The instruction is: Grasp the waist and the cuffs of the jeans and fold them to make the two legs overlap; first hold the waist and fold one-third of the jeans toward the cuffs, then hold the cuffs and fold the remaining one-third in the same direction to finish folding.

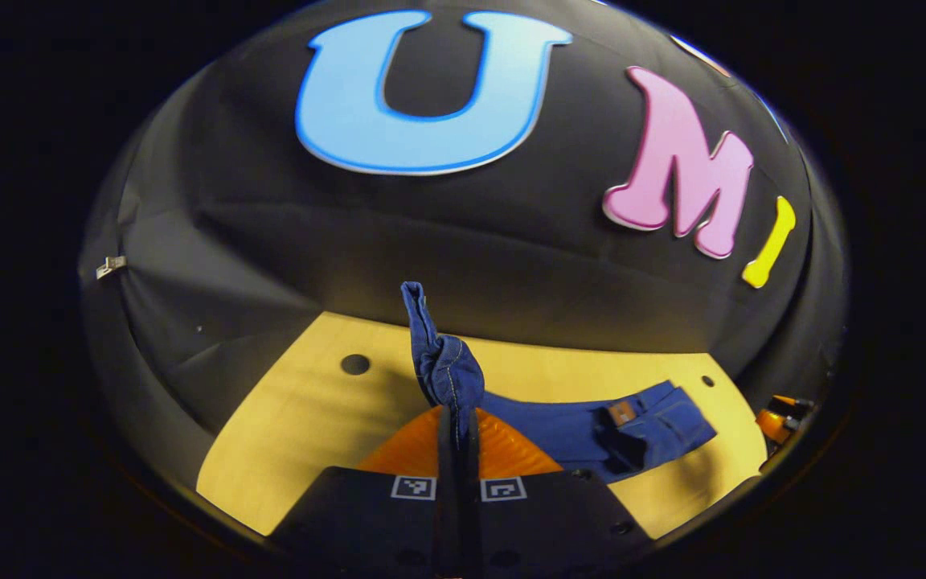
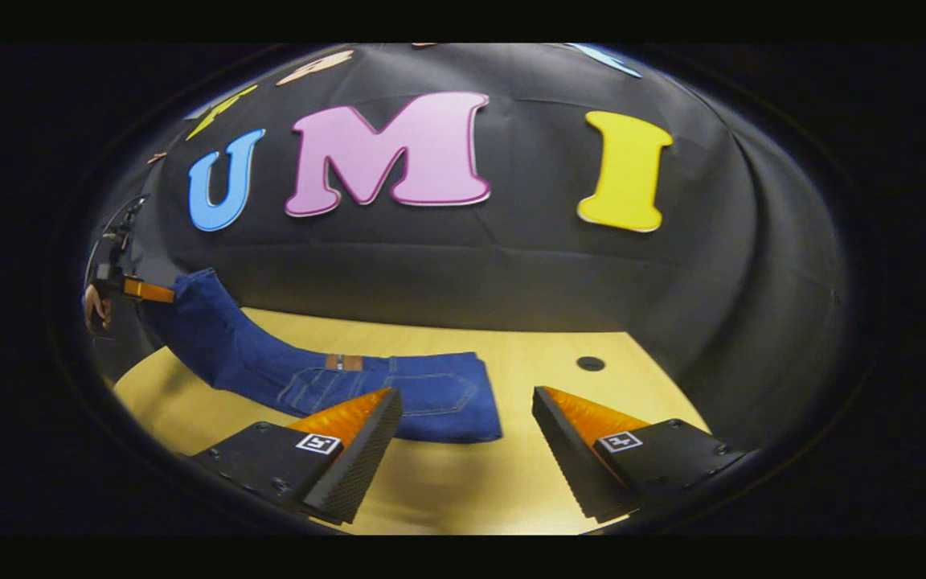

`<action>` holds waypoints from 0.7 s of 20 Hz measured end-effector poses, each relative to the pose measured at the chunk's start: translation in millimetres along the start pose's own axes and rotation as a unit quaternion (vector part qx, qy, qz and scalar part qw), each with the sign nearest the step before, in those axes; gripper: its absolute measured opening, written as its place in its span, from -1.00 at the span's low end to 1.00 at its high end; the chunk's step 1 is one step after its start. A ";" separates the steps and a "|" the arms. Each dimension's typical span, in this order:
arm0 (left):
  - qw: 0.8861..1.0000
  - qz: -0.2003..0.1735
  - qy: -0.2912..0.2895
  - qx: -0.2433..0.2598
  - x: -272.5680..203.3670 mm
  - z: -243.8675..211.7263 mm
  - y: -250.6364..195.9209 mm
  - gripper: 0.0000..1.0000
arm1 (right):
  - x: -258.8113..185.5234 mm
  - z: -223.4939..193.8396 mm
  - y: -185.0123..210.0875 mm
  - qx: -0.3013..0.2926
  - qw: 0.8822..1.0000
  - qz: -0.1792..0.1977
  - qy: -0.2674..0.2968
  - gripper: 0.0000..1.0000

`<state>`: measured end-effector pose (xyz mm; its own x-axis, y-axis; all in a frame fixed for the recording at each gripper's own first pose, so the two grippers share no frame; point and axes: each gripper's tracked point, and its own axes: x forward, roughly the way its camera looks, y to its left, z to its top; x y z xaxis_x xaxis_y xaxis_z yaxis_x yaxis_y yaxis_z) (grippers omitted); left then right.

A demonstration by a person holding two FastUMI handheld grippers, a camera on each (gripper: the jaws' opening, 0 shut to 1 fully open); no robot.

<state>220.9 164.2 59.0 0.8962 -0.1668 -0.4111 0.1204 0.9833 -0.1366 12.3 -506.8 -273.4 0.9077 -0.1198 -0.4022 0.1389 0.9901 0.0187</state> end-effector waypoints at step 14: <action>0.982 -0.177 0.056 0.035 45.7 -30.5 -361.4 -0.80 | -106.4 10.9 -131.6 0.062 0.994 -0.085 -0.003 0.98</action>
<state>205.3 -200.9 62.1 0.7404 -0.5023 -0.4466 0.4487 0.8641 -0.2280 -98.2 -625.2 -223.2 0.8687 -0.2861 -0.4043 0.3383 0.9390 0.0625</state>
